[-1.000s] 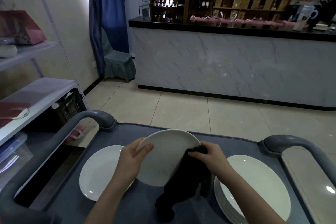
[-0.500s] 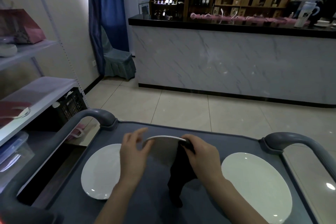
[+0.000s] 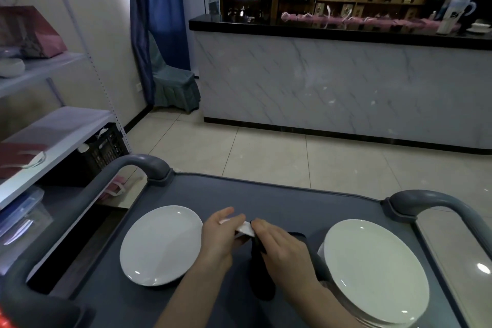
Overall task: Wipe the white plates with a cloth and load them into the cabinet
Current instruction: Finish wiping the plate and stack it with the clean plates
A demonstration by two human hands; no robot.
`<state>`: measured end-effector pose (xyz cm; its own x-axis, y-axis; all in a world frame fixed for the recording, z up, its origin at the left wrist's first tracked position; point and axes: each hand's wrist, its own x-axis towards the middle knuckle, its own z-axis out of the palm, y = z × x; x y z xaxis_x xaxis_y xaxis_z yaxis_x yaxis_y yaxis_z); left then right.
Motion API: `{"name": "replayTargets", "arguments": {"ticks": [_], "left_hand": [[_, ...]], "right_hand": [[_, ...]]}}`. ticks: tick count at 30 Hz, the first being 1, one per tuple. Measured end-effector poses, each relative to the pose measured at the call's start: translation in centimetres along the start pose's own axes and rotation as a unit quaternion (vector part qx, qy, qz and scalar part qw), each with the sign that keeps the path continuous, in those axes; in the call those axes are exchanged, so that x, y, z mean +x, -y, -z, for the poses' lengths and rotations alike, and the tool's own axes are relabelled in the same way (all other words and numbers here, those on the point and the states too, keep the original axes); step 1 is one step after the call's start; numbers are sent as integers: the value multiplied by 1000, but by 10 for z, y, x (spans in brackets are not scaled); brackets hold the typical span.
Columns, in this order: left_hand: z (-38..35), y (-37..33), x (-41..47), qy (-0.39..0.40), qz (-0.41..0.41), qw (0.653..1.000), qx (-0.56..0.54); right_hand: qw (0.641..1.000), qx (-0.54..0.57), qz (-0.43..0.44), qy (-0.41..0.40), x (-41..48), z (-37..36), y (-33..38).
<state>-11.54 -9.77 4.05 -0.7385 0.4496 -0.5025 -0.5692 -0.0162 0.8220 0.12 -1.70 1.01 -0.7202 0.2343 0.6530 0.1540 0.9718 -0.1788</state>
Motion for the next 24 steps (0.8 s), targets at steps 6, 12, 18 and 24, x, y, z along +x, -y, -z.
{"name": "replayTargets", "arguments": {"ticks": [6, 12, 18, 24], "left_hand": [[15, 10, 16, 4, 11, 998, -61], [36, 12, 27, 69, -45, 996, -32], [42, 8, 26, 153, -92, 984, -12], [38, 7, 17, 172, -119, 977, 28]], "right_hand": [[991, 69, 35, 107, -2, 8, -5], [969, 112, -36, 218, 12, 15, -23], [988, 37, -78, 131, 34, 17, -24], [978, 75, -194, -6, 60, 18, -13]]}}
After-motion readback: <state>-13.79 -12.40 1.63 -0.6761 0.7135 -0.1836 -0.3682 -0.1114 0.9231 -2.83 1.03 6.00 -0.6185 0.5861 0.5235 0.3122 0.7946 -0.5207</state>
